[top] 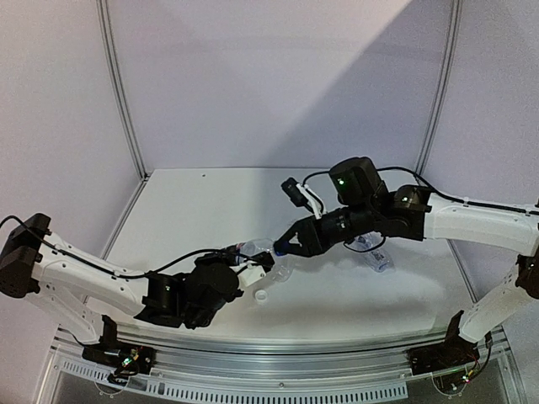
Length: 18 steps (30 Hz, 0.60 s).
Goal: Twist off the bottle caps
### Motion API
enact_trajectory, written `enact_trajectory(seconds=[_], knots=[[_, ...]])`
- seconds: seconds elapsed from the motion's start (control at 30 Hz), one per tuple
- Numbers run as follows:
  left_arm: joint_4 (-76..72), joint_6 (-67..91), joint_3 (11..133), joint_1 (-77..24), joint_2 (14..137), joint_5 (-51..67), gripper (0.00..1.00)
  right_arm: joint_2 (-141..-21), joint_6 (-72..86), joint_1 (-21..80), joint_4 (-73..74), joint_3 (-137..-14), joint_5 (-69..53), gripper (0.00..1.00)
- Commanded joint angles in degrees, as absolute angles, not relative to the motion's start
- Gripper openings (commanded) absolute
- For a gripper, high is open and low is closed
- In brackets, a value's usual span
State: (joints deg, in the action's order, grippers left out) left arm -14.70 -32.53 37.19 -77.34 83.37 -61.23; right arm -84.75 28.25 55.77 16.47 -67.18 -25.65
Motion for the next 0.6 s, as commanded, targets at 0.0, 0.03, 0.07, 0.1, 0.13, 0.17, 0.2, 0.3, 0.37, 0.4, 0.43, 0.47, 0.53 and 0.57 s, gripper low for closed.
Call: enact_trajectory(seconds=[0.0, 0.03, 0.07, 0.1, 0.13, 0.17, 0.2, 0.3, 0.37, 0.4, 0.43, 0.47, 0.53, 0.57], knots=[[-14.2, -29.7, 37.5, -78.0, 82.6, -56.6, 0.00, -85.7, 5.4, 64.2, 27.3, -73.1, -7.4, 0.10], [-13.7, -29.3, 37.6, -78.0, 82.4, -55.8, 0.00, -85.6, 0.2, 65.6, 27.5, -72.9, -6.3, 0.12], [-13.4, -28.9, 37.7, -78.0, 82.2, -55.2, 0.00, -85.2, -3.0, 66.5, 27.8, -72.7, -5.4, 0.13], [-13.2, -28.6, 37.7, -78.1, 82.0, -54.5, 0.00, -84.9, -7.3, 67.6, 28.3, -72.3, -4.3, 0.13], [-12.9, -28.2, 37.7, -78.1, 81.7, -53.6, 0.00, -84.5, -10.7, 68.8, 28.9, -71.8, -2.2, 0.13], [-12.7, -27.8, 37.7, -78.1, 81.5, -52.6, 0.00, -83.9, -15.9, 69.8, 29.2, -71.5, -0.6, 0.14], [-12.3, -27.4, 37.8, -78.1, 81.3, -51.8, 0.00, -83.7, -19.7, 70.8, 29.5, -71.2, 2.5, 0.14], [-11.3, -26.7, 37.9, -78.1, 80.8, -50.6, 0.00, -83.2, -28.6, 73.0, 30.2, -71.1, 9.5, 0.14], [-10.6, -26.2, 38.0, -78.1, 80.5, -50.2, 0.00, -83.2, -34.4, 73.8, 30.0, -71.0, 13.2, 0.17], [-10.2, -25.9, 38.1, -78.1, 80.3, -49.9, 0.00, -82.9, -36.2, 74.2, 29.8, -70.8, 14.6, 0.18], [-9.9, -25.7, 38.2, -78.1, 80.2, -49.5, 0.00, -82.9, -38.4, 74.8, 29.5, -70.2, 16.0, 0.20], [-9.7, -25.4, 38.3, -78.1, 80.0, -49.2, 0.00, -82.7, -40.0, 75.1, 28.9, -69.8, 16.9, 0.21], [-9.4, -25.1, 38.3, -78.1, 79.6, -48.9, 0.00, -81.9, -45.3, 76.2, 25.9, -66.7, 20.2, 0.26], [-9.4, -25.1, 38.3, -78.1, 79.5, -48.8, 0.00, -81.5, -47.0, 76.7, 24.3, -65.6, 22.1, 0.27]])
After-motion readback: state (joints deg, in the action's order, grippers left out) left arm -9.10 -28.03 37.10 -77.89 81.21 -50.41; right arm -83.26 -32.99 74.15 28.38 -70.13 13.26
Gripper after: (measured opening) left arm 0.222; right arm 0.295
